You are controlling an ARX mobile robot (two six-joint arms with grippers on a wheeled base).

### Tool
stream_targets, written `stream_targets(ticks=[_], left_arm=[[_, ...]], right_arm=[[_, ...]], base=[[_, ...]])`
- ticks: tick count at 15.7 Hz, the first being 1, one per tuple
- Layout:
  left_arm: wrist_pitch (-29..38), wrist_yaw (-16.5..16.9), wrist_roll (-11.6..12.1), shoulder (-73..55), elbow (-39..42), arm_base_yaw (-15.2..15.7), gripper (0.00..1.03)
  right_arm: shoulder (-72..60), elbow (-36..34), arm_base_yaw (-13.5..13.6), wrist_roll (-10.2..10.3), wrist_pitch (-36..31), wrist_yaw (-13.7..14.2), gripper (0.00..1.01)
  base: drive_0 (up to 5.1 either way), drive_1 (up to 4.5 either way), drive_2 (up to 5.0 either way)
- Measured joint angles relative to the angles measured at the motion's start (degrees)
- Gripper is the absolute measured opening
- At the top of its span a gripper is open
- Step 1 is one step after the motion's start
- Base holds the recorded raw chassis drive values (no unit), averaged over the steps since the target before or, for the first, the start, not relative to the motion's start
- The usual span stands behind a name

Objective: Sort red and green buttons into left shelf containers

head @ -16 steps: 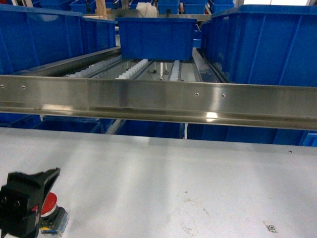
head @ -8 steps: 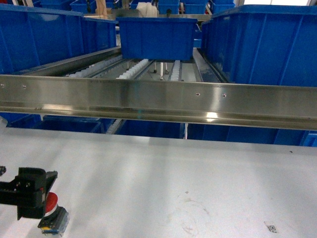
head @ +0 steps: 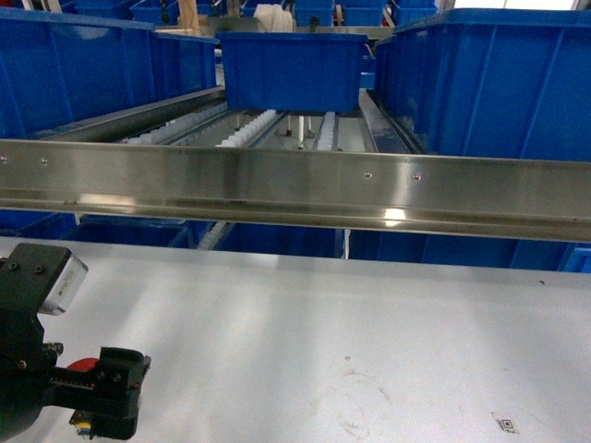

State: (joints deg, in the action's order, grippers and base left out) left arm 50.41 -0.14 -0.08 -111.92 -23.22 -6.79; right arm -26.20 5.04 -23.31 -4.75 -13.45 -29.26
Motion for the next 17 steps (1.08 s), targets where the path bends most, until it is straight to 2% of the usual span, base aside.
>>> stream_targets(ticks=[3,4,7,8,9,13,14,17], left_arm=[[4.85,-0.55,0.57,-4.79,0.44,-0.31,0.97],[4.61,-0.48,0.61,-5.18,0.44,-0.42,0.84],[5.01,0.20,1.01,-5.25,-0.33,-1.01,0.56],[4.42,0.28,1.09,-5.25,-0.90,-1.33,0.39],[4.33,0.15,1.22,-5.25,-0.90,-1.46,0.31],[5.33,-1.07,1.60,-5.22,0.26,-1.33,0.31],[5.14,-0.57,1.64,-3.74,1.77,-0.42,0.31],[3.65,3.93,2.25,8.87,4.55,3.26,0.31]], right_arm=[[0.00,0.00,0.00,0.00,0.00,0.00,0.29],[0.00,0.00,0.00,-0.02,0.00,-0.02,0.29],[0.00,0.00,0.00,-0.02,0.00,-0.02,0.29],[0.00,0.00,0.00,-0.02,-0.02,0.00,0.29],[0.00,0.00,0.00,-0.02,0.00,0.00,0.29],[0.00,0.00,0.00,-0.02,0.00,-0.02,0.29],[0.00,0.00,0.00,-0.02,-0.02,-0.02,0.29],[0.00,0.00,0.00,-0.02,0.00,-0.02,0.29]], base=[[0.0,0.00,0.0],[0.0,0.00,0.0],[0.0,0.00,0.0],[0.0,0.00,0.0],[0.0,0.00,0.0],[0.0,0.00,0.0],[0.0,0.00,0.0],[0.0,0.00,0.0]])
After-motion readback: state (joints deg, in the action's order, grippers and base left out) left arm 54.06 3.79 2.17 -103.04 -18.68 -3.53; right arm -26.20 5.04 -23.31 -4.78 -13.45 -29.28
